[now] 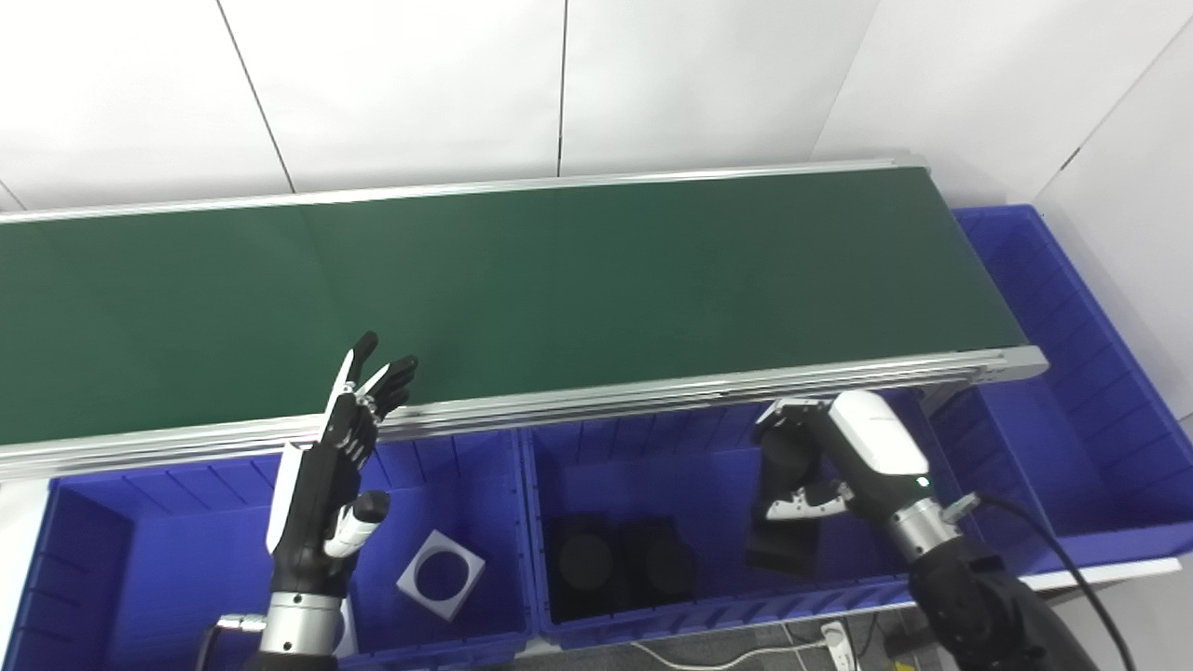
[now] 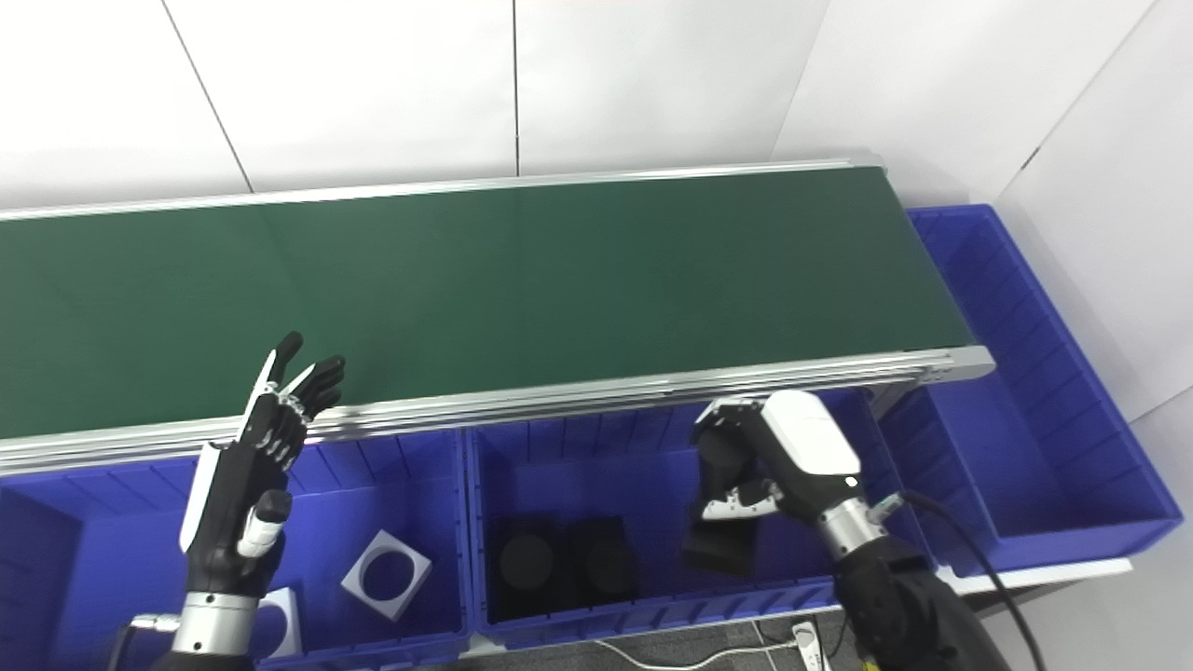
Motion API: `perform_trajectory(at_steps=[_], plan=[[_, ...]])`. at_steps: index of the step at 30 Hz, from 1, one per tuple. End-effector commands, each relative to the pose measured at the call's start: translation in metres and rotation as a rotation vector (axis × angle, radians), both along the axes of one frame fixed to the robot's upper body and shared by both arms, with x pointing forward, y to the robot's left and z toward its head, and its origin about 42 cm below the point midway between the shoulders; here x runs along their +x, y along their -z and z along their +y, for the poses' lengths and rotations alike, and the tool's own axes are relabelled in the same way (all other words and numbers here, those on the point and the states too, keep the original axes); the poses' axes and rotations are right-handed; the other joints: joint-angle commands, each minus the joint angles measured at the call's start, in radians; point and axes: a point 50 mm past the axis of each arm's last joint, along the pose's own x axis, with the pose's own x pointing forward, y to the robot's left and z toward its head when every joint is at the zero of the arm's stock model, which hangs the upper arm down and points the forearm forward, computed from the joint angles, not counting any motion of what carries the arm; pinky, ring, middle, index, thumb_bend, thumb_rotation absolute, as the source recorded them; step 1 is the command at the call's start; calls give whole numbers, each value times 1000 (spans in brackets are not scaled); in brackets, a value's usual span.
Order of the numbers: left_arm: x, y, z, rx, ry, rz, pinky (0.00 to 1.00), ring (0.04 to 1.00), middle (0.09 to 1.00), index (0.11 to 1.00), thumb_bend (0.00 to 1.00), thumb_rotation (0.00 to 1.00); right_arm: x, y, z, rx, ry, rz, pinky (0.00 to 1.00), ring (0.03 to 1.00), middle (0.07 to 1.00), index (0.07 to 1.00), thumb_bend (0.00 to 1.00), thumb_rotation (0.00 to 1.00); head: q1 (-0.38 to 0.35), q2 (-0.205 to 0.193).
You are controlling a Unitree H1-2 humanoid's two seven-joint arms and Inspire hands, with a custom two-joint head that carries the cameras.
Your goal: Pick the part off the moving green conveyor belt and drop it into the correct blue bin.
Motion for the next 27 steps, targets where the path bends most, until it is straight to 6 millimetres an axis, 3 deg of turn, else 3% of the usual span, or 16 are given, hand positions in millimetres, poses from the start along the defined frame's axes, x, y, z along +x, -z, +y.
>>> perform_trajectory(at_steps=[1,18,27], plan=[[2,-12,-4,-9,9,-53,857,865,850,965,944,884,9,-9,0,8,-14,-77,327,386,477,541,513,0,5,0],[-3,-8,-1,3,5,-62,831,853,842,955,979,896,16,26,28,-27,-65,-79,316,372,474,553,509,0,31,-11],[-2,-6,-1,11,6,-63,828,850,842,956,979,900,19,29,31,-67,-52,-51,308,379,486,561,510,0,32,-13]])
